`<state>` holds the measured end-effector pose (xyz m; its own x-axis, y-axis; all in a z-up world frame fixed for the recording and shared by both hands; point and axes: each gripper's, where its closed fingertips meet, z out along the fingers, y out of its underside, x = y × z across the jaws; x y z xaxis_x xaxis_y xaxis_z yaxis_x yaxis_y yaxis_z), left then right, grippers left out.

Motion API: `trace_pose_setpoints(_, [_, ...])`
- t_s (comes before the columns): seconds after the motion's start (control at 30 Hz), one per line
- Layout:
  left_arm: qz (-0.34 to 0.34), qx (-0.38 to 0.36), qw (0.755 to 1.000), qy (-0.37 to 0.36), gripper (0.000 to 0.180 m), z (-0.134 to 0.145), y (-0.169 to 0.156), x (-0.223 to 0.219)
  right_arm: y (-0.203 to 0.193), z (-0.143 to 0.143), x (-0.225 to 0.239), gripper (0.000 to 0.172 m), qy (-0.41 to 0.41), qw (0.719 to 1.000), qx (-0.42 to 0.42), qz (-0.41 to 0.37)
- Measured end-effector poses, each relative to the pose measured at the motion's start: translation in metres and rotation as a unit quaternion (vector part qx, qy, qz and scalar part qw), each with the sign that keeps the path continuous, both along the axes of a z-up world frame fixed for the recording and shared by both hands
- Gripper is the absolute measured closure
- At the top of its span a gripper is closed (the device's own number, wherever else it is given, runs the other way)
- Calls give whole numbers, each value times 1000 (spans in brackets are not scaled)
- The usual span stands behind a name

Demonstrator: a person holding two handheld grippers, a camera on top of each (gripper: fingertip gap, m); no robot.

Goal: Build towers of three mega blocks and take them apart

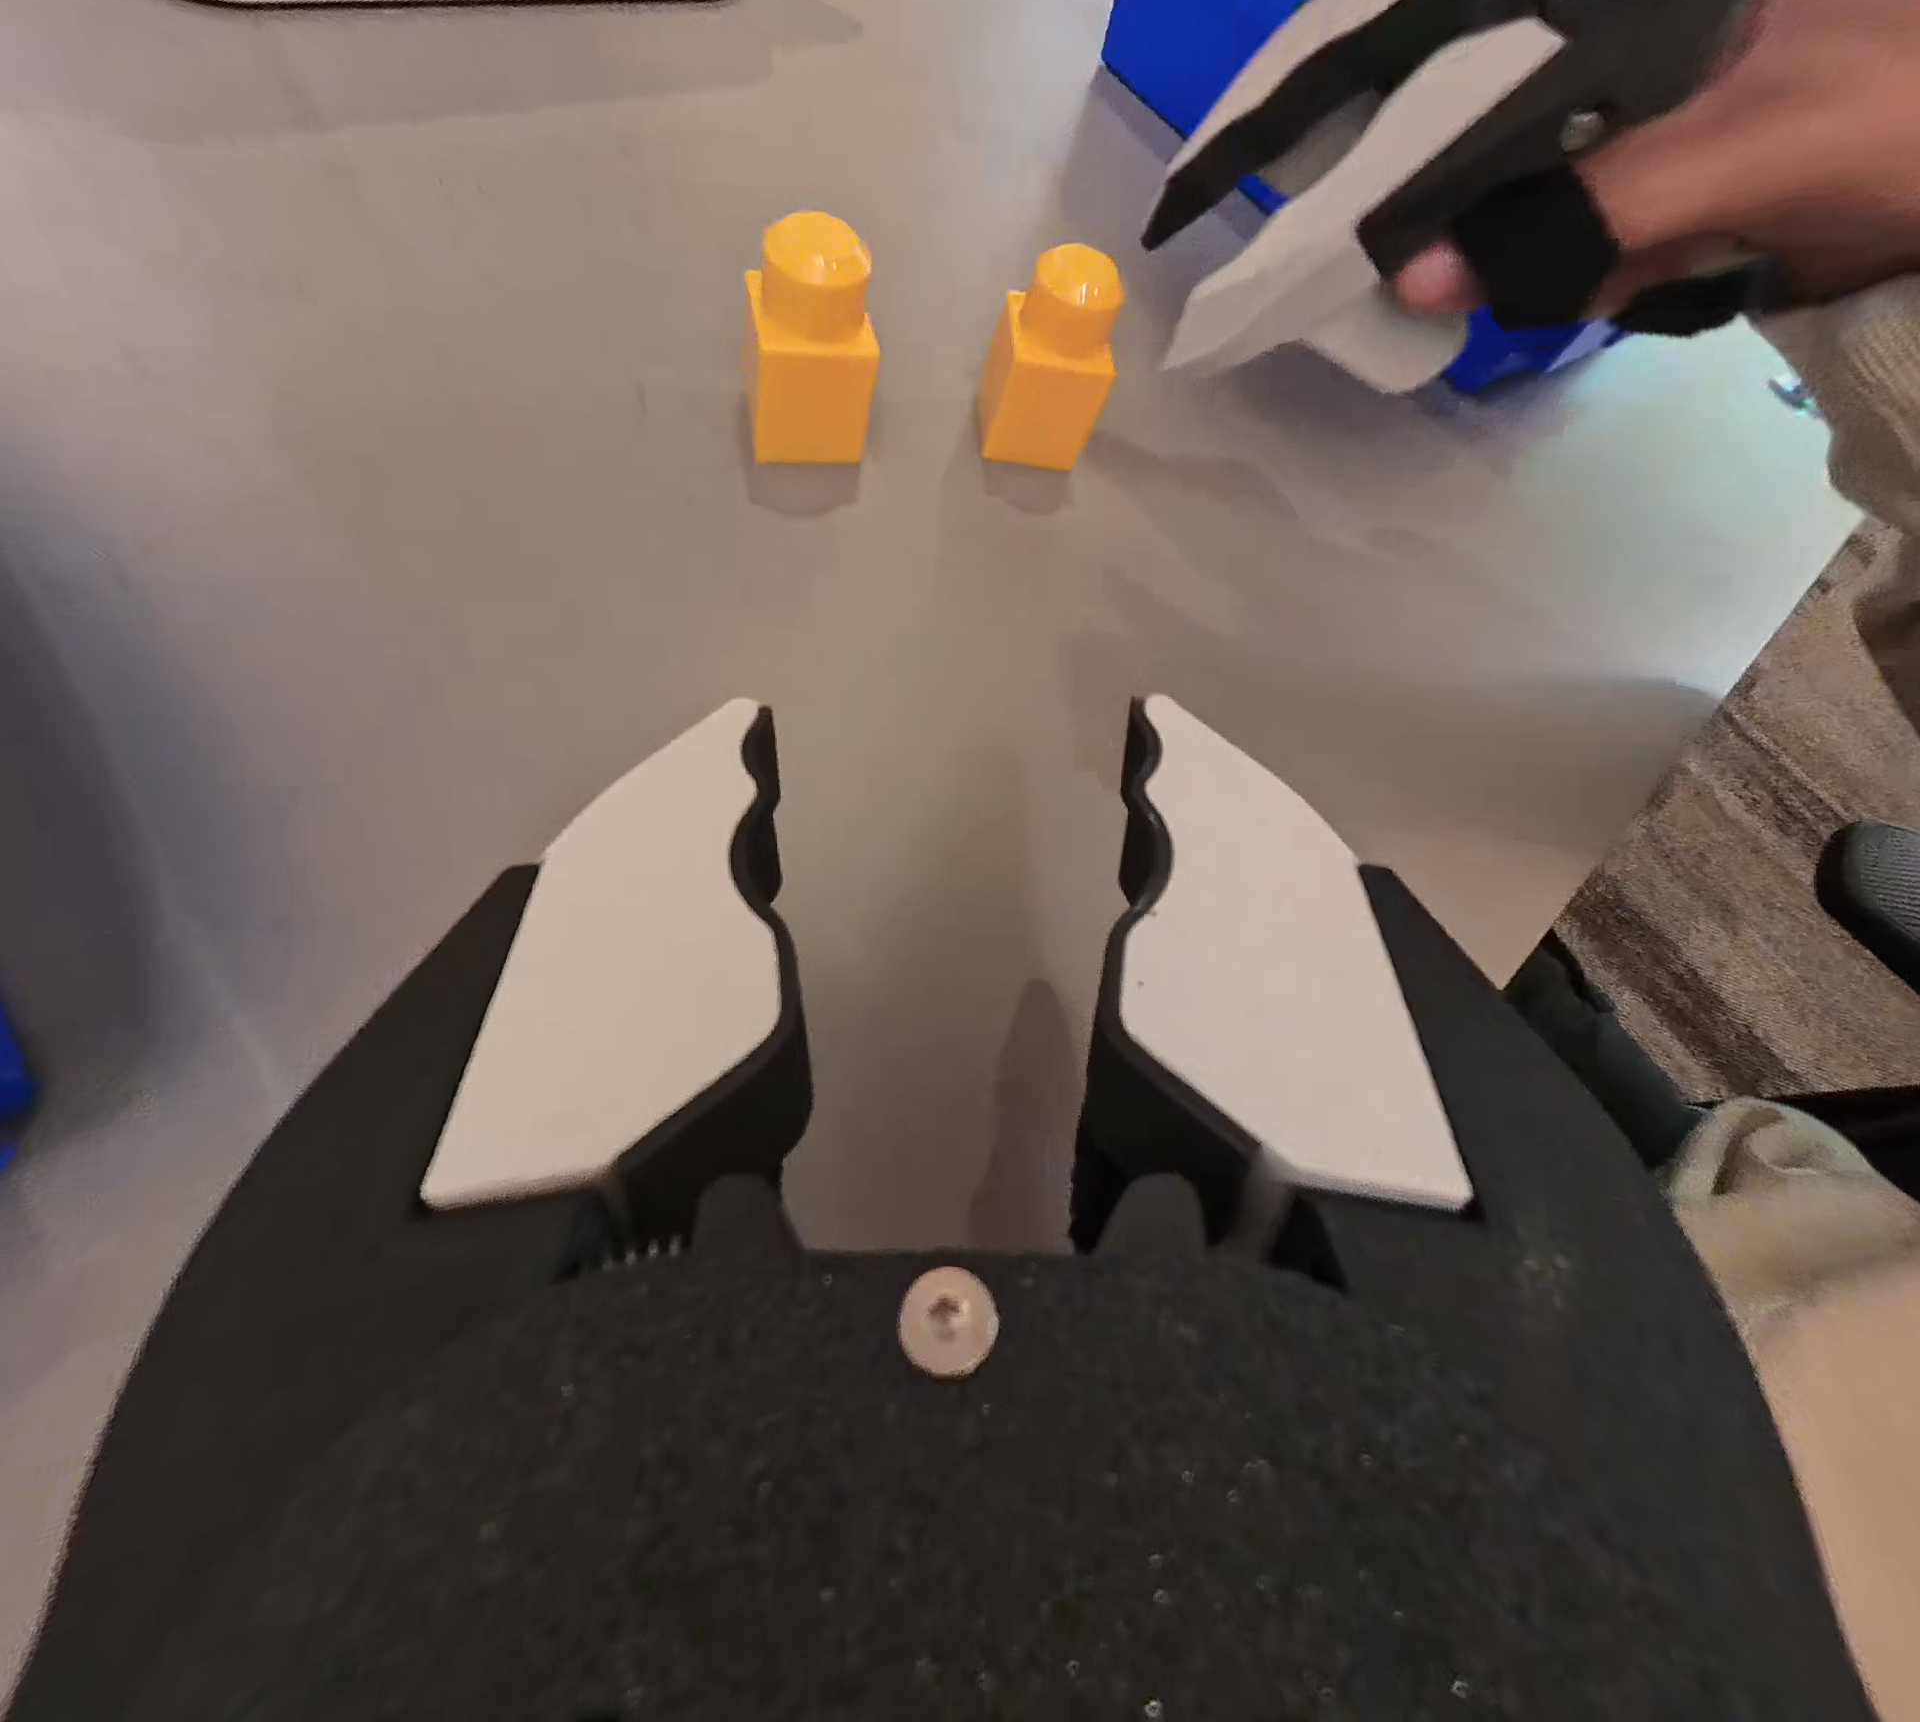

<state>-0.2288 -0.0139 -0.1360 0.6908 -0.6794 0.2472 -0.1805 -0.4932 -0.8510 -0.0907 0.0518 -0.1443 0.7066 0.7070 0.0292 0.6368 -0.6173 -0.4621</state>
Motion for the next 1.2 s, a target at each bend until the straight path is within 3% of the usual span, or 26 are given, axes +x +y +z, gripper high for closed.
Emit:
trace_pose_setpoints(0.27, [-31,25,999,10,117,9,-17,9,9,-32,-13,120,-90,990,-107,10])
trace_pose_setpoints(0.33, [-38,34,999,15,117,12,-21,12,13,-42,-6,132,-124,986,-109,4])
trace_pose_setpoints(0.47, [-51,38,998,11,118,15,-28,17,23,-35,-16,135,-104,992,-72,9])
trace_pose_setpoints(0.57, [-55,32,998,10,118,14,-29,17,24,3,-18,135,-72,997,4,20])
trace_pose_setpoints(0.67, [-55,29,998,6,118,14,-29,16,15,59,4,135,-24,997,75,1])
trace_pose_setpoints(0.83, [-56,30,998,2,119,14,-29,20,18,154,121,135,-1,973,199,-119])
trace_pose_setpoints(0.9, [-57,35,998,8,119,13,-27,23,25,164,177,135,-14,965,198,-173])
trace_pose_setpoints(0.97, [-58,40,997,14,119,14,-25,27,39,148,228,134,-26,960,171,-222])
trace_pose_setpoints(1.07, [-68,40,997,17,119,14,-27,38,72,92,277,134,-24,961,83,-264])
trace_pose_setpoints(1.2, [-78,50,995,45,119,10,-31,50,112,19,301,134,-7,957,-36,-288])
